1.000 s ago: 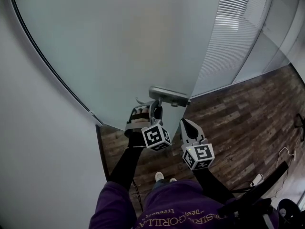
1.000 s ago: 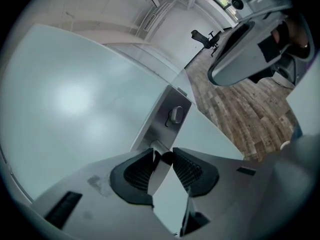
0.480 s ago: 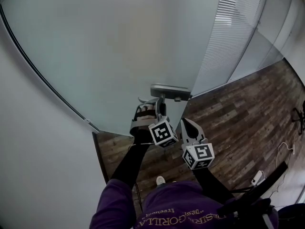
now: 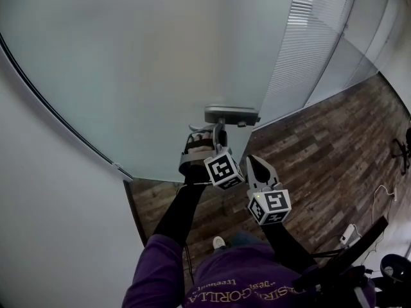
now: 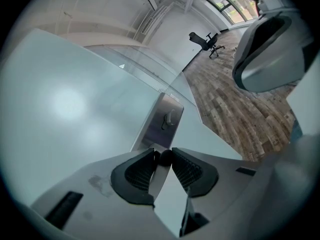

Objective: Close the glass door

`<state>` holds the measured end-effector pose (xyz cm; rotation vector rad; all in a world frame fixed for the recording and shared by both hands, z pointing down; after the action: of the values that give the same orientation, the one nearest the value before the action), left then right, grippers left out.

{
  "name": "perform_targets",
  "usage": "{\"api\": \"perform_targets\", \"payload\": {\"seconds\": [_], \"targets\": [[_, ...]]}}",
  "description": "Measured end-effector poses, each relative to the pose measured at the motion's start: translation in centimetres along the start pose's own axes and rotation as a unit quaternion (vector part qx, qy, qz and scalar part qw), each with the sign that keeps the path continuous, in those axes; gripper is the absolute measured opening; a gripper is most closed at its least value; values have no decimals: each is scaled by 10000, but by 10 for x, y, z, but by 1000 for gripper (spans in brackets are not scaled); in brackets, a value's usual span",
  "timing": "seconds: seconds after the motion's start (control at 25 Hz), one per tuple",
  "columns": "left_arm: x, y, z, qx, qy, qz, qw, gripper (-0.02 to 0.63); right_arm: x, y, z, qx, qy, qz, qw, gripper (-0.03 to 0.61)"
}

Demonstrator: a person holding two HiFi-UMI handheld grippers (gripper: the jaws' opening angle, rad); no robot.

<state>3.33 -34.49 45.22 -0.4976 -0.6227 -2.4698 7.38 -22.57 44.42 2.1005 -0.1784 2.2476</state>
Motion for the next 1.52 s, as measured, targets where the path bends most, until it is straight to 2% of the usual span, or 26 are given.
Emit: {"api": "perform_targets", "payload": {"seconds": [0.48, 0.76, 1.0, 1.16, 1.4, 1.52], "targets": [[-1, 5, 0, -12, -227, 51, 9997, 114, 6, 0, 10, -25, 33, 55, 10000, -9], [-6, 7, 2, -41, -82, 123, 9999, 112, 9, 18, 27, -285, 23, 8, 9996, -9], [-6, 17, 1, -155, -193, -34, 9997, 112, 13, 43, 43, -583, 63, -27, 9983, -9], [-2, 25, 8, -203, -229, 3, 9995, 112, 24, 53, 50, -686, 33, -41, 9976, -9], [2, 72, -37, -137, -320, -99, 9993, 114, 3, 122, 69, -875, 121, -158, 9960, -9], [3, 80, -41, -180, -375, -113, 9991, 114, 3, 132, 76, -990, 115, -175, 9949, -9]]}}
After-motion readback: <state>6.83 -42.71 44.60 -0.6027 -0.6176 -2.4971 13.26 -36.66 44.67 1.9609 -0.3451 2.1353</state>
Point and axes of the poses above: the fingertips, and each gripper's own axes: y forward along the fingers, z to its right, x out of its underside, the point moved 2 cm from there along -y, backward along the fingers, and after that the axes turned 8 degrees about z, right-handed, at the moved point
